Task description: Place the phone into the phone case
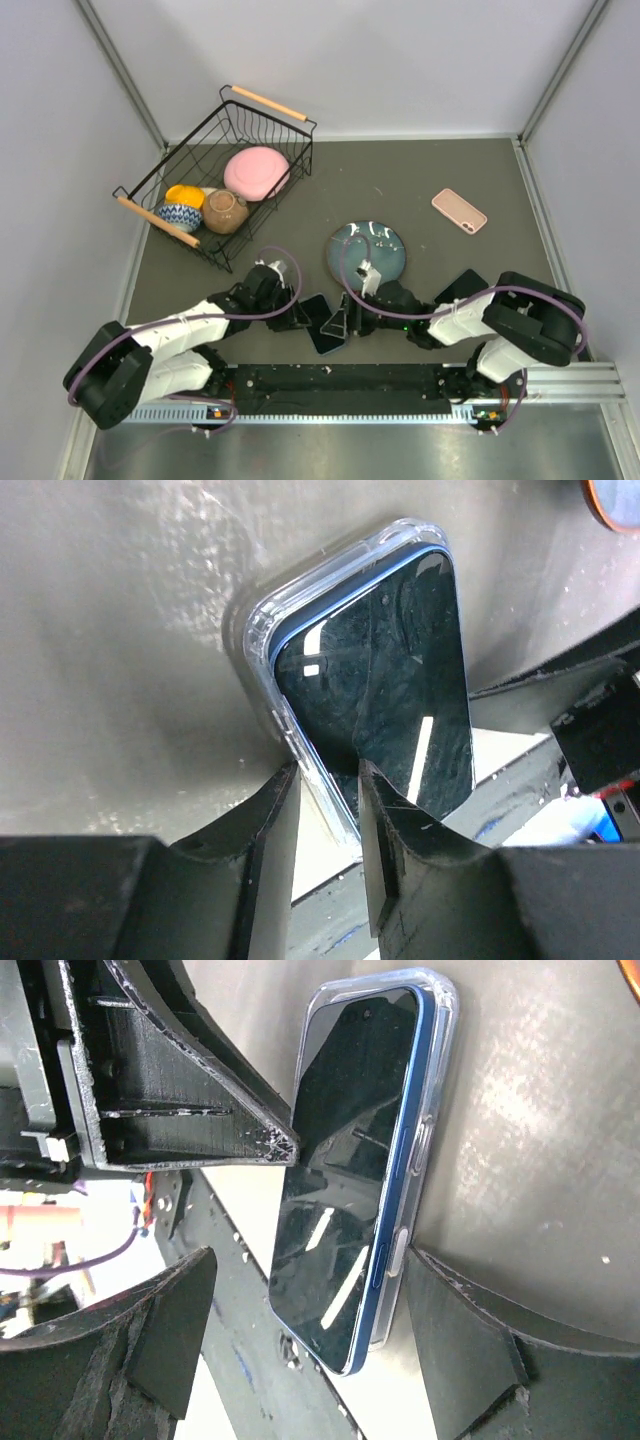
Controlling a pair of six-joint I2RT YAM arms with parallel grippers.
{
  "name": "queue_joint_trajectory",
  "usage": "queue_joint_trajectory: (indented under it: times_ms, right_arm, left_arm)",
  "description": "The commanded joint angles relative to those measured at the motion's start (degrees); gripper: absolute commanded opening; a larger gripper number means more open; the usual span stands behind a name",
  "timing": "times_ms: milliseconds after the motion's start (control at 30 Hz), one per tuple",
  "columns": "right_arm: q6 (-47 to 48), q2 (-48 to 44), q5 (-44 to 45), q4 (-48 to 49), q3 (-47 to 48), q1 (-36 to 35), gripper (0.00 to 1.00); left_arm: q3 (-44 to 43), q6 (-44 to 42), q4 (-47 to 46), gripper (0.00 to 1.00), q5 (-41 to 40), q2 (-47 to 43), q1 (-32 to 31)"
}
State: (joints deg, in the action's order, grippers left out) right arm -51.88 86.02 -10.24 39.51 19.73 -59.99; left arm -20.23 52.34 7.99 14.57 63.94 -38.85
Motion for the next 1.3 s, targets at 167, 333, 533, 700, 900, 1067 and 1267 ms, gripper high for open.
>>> queue_joint_trajectory:
  times_ms: [167, 333, 533, 700, 900, 1067, 1267]
  right_arm:
    - [-9.9, 1.9, -10.9, 32.0, -6.5, 4.3, 0.74]
    - [-12.6, 5.8, -12.3, 38.7, -7.0, 5.2, 0.73]
    - [-15.1, 11.4, -12.3, 42.9, -6.1, 5.5, 0.71]
    - [-15.2, 11.8, -10.2, 40.8, -6.9, 5.8, 0.7]
    - [-10.1, 0.8, -4.5, 17.0, -6.0, 6.2, 0.61]
    - [-6.5, -5.1, -1.3, 4.4, -3.9, 6.2, 0.41]
    - [-8.4, -1.5, -0.8, 8.4, -3.9, 6.3, 0.24]
  left_arm:
    - [3.4, 1.5, -7.5, 0.33, 7.8, -4.1, -0.6]
    - [3.9, 1.5, -9.6, 0.31, 8.6, -3.4, -0.6]
    - [4.7, 2.1, -12.9, 0.3, 10.3, -2.7, -0.6]
    - [4.2, 1.8, -10.9, 0.28, 8.8, -3.1, -0.6]
    - [3.0, 0.5, -4.6, 0.28, 3.9, -6.1, -0.6]
    - [2.7, 0.9, -4.6, 0.28, 4.1, -8.0, -0.6]
    - [2.0, 0.8, -2.1, 0.33, 2.3, -9.5, -0.6]
